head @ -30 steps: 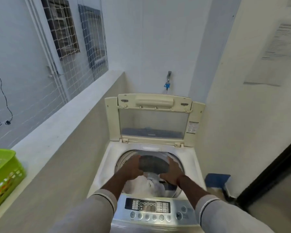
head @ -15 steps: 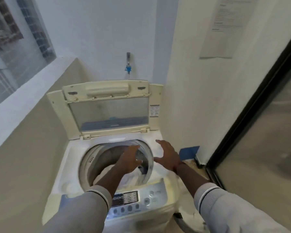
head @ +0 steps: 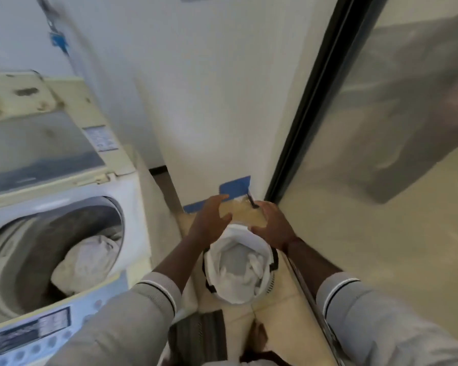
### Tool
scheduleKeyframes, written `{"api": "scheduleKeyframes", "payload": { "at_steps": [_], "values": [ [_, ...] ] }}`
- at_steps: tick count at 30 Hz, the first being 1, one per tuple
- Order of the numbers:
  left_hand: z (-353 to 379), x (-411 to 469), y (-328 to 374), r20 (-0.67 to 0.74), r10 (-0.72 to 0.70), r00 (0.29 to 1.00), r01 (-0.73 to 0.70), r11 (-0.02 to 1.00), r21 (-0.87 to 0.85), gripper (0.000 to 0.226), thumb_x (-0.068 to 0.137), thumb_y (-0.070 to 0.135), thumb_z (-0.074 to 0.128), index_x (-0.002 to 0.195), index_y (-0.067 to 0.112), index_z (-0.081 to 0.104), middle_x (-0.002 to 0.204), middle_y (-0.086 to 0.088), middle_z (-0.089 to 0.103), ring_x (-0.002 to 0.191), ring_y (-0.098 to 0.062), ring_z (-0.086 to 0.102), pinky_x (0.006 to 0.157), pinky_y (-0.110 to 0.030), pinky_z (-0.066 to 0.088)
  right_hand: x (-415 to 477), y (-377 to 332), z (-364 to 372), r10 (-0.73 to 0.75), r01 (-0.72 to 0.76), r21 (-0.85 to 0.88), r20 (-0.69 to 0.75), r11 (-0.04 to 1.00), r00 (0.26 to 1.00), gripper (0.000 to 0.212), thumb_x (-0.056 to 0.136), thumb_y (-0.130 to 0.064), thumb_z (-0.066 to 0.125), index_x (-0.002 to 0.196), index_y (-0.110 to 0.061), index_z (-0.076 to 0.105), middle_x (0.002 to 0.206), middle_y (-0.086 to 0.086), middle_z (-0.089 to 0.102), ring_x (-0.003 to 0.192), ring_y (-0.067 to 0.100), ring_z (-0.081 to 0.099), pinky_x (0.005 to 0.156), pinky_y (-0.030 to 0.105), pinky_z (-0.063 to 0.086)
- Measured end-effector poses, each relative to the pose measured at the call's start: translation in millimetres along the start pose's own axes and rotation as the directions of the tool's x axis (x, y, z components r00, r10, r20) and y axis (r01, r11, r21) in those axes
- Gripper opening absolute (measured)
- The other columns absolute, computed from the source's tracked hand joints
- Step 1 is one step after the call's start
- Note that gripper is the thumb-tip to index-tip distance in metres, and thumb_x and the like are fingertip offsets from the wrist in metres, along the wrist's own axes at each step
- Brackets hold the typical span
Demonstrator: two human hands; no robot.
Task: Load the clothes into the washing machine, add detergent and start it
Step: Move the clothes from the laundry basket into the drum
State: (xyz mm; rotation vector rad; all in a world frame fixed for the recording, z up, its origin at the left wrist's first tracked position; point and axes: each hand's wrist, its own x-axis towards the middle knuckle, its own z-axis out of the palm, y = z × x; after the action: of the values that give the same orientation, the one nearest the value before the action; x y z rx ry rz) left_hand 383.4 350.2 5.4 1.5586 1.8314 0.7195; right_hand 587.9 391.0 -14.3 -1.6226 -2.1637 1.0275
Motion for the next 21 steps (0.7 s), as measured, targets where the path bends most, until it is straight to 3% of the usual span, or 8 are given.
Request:
{"api": "scheduleKeyframes", "payload": {
  "at_steps": [3,7,9,13,18,21],
  "values": [
    [39,7,-12,0.08,-0.092,0.993,0.092,0.996,0.01,0.052,0.087,0.022,0.066,0.135,0.015,0.048,0.138,-0.007,0.05,0.126,-0.022,0.047,0.104,-0.027,0.033,4,39,6,0.093,-0.093,-0.004,0.095,0.996,0.991,0.082,0.078,-0.037,0.074,0.147,-0.016,0.034,0.151,0.007,0.035,0.14,0.023,0.032,0.11,0.027,0.025],
    [89,12,-52,0.19,-0.216,0.958,0.205,0.976,0.074,0.055,0.087,0.022,0.066,0.137,0.011,0.045,0.141,-0.011,0.047,0.13,-0.026,0.043,0.108,-0.03,0.032,20,87,36,0.178,-0.184,0.013,0.189,0.983,0.966,0.075,0.077,-0.019,0.076,0.142,-0.011,0.04,0.144,0.011,0.042,0.132,0.027,0.042,0.098,0.022,0.03],
    [108,11,-72,0.248,-0.294,0.923,0.271,0.955,0.121,0.057,0.088,0.025,0.064,0.139,0.012,0.042,0.145,-0.011,0.043,0.133,-0.025,0.039,0.11,-0.035,0.03,26,100,51,0.211,-0.217,0.001,0.233,0.976,0.949,0.075,0.079,-0.019,0.075,0.144,-0.009,0.038,0.146,0.012,0.04,0.135,0.027,0.039,0.103,0.027,0.033],
    [146,7,-115,0.327,-0.346,0.88,0.322,0.938,0.125,0.055,0.089,0.026,0.064,0.138,0.011,0.044,0.142,-0.011,0.045,0.131,-0.025,0.043,0.106,-0.031,0.032,41,126,90,0.285,-0.285,-0.05,0.341,0.957,0.896,0.076,0.08,-0.023,0.074,0.145,-0.009,0.036,0.148,0.013,0.037,0.138,0.029,0.035,0.112,0.034,0.032],
    [226,27,-202,0.359,-0.377,0.854,0.352,0.926,0.135,0.06,0.087,0.041,0.055,0.138,0.012,0.044,0.141,-0.009,0.047,0.13,-0.024,0.044,0.109,-0.034,0.033,83,185,178,0.37,-0.359,-0.105,0.4,0.927,0.839,0.07,0.083,-0.032,0.068,0.145,-0.021,0.036,0.146,0.006,0.04,0.133,0.024,0.041,0.111,0.037,0.036],
    [298,37,-263,0.4,-0.398,0.826,0.37,0.917,0.148,0.053,0.093,0.032,0.055,0.141,0.013,0.04,0.144,-0.006,0.044,0.134,-0.02,0.039,0.109,-0.028,0.027,105,241,247,0.432,-0.404,-0.161,0.433,0.901,0.791,0.066,0.083,-0.035,0.066,0.142,-0.023,0.038,0.14,0.007,0.046,0.125,0.025,0.048,0.106,0.041,0.042]
  ]
}}
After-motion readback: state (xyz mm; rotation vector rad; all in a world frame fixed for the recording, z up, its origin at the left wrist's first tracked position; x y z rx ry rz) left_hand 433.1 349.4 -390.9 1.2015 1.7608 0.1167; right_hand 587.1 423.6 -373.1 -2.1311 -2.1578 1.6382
